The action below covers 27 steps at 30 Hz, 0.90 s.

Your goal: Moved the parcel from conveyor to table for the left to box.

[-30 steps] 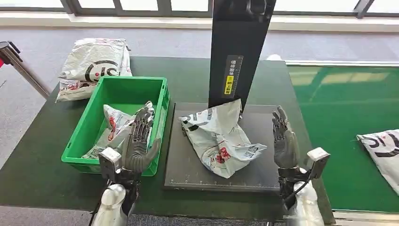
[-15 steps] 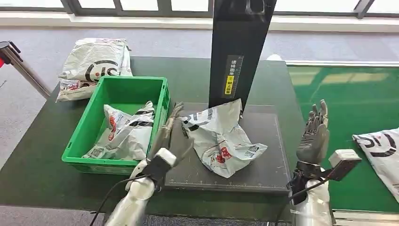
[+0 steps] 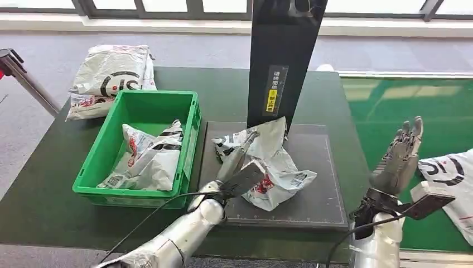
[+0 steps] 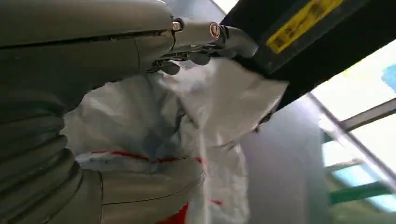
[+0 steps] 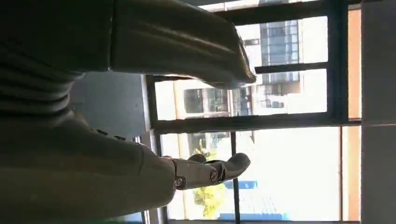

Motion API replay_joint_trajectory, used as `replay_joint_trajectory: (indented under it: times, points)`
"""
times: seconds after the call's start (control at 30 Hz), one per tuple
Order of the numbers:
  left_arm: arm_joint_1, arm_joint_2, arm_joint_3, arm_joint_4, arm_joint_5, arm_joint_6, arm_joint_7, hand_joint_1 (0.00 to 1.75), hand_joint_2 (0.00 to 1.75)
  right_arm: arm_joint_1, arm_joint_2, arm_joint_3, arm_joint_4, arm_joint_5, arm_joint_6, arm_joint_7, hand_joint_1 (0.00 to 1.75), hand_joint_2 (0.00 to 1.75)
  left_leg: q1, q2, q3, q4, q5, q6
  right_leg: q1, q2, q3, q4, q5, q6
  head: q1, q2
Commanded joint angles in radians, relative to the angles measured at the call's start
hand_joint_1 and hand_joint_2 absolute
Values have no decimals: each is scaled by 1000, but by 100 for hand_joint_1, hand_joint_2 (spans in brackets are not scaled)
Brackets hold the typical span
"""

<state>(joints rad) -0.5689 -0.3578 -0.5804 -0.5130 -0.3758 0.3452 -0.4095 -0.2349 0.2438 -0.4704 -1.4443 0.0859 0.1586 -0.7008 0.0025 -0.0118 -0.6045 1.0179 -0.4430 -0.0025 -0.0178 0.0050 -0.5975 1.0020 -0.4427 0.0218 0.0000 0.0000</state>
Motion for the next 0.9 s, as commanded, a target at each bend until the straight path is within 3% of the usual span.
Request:
replay_joint_trajectory:
  times: [0.03, 0.17, 0.33, 0.37, 0.4, 0.77, 0.9]
  points:
    - [-97, 9, -218, 256, -25, 5, 94, 0, 175, -17, 21, -30, -5, 10, -31, 3, 0, 175, 1, 3, 2, -1, -1, -1, 1, 1, 2, -1, 0, -1, 0, 0]
    - [-86, 9, -293, 290, -98, -18, 230, 0, 175, -10, 10, 1, -8, 10, -46, 3, 0, 175, 0, 3, 3, -2, 0, -1, 1, 1, 2, -1, 0, -1, 0, 0]
    - [-64, 9, -320, 300, -152, -5, 282, 0, 175, -1, -26, 45, 24, 17, -113, 3, 0, 175, 1, 5, 5, -3, 0, 0, 1, 3, 5, -4, 1, -2, 0, 0]
    - [-64, 9, -321, 297, -157, 7, 284, 28, 175, 2, -28, 45, 22, 13, -115, 3, 0, 175, 0, 3, 3, -2, 0, 0, 1, 2, 3, -2, 0, -1, 0, 0]
    - [-65, 9, -327, 296, -165, 7, 287, 175, 175, 6, -29, 46, 18, 11, -116, 3, 0, 175, 1, 4, 4, -3, 0, 0, 1, 3, 4, -3, 1, -1, 0, 0]
    - [-79, 9, -322, 299, -208, 105, 312, 175, 175, 7, -44, 56, 61, 39, -150, 3, 0, 175, 0, 3, 8, -3, 0, 0, 1, 2, 9, -3, 1, -1, 0, 0]
    - [-109, 22, -361, 286, -332, 353, 399, 175, 175, 15, -43, 59, 55, 38, -169, 3, 0, 175, 1, 4, 9, -3, 0, 0, 1, 2, 9, -4, 1, -1, 0, 0]
